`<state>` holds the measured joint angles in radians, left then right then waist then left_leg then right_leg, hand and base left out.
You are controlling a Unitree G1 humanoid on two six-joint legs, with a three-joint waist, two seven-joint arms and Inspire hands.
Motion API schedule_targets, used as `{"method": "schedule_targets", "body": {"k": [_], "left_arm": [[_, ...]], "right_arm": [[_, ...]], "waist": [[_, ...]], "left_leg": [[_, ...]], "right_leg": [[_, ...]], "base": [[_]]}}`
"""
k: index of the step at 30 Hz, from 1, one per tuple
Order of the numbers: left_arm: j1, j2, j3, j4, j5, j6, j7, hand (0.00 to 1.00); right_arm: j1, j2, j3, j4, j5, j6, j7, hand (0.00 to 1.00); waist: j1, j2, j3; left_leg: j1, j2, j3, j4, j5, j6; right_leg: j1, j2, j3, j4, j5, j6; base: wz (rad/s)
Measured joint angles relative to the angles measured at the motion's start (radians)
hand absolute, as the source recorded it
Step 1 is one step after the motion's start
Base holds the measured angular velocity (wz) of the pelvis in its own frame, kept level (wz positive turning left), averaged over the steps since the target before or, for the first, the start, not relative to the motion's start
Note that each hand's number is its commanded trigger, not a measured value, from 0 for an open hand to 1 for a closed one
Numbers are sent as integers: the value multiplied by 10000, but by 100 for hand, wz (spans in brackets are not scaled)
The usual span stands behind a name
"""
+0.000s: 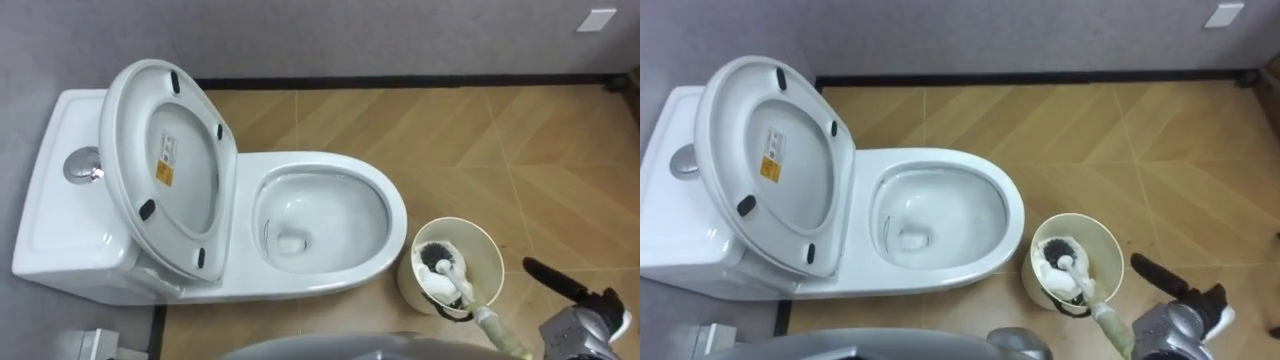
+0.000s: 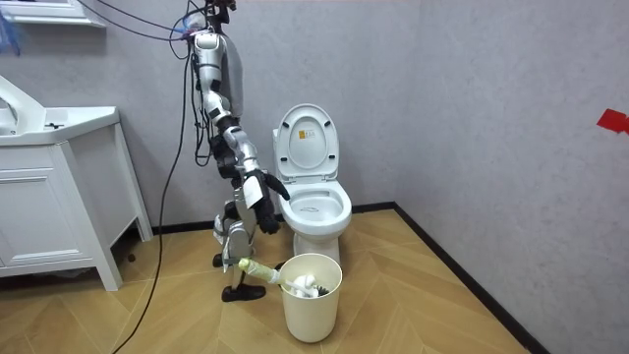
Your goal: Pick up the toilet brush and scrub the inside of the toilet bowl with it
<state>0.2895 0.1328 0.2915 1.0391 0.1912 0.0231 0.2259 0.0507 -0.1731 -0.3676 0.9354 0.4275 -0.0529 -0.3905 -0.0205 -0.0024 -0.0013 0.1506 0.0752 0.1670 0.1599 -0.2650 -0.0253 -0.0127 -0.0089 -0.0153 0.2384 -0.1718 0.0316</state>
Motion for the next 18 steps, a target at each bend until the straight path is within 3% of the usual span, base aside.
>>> {"method": "schedule_targets", "body": {"k": [5,9,14,18], "left_arm": [[-4,32,-43,-13,-8,-30,-1,0],[-29,260,-414,-6,6,-84,-6,0],[-46,587,-660,-37,110,-89,-16,0],[-203,618,-701,-115,169,-80,-118,0]], "right_arm": [[-5,-194,530,-119,-544,-24,192,0],[-46,-288,957,-103,-1662,-23,480,0],[-59,-358,1514,-56,-2087,-13,903,0],[-541,-723,1512,806,-2085,-6,1065,0]], "waist": [[38,-62,36],[65,-232,54],[117,-417,24],[194,-496,23]], "left_leg": [[-7,17,-28,38,0,-1],[-6,6,-43,38,0,-1],[-206,0,-28,85,0,-1],[-599,11,-44,264,0,1]], "right_leg": [[62,-23,-180,-18,2,-3],[88,-39,-187,-26,2,-3],[-168,-46,-191,2,27,-14],[-413,-51,-201,2,150,-27]], "base": [[2],[0],[0],[0]]}}
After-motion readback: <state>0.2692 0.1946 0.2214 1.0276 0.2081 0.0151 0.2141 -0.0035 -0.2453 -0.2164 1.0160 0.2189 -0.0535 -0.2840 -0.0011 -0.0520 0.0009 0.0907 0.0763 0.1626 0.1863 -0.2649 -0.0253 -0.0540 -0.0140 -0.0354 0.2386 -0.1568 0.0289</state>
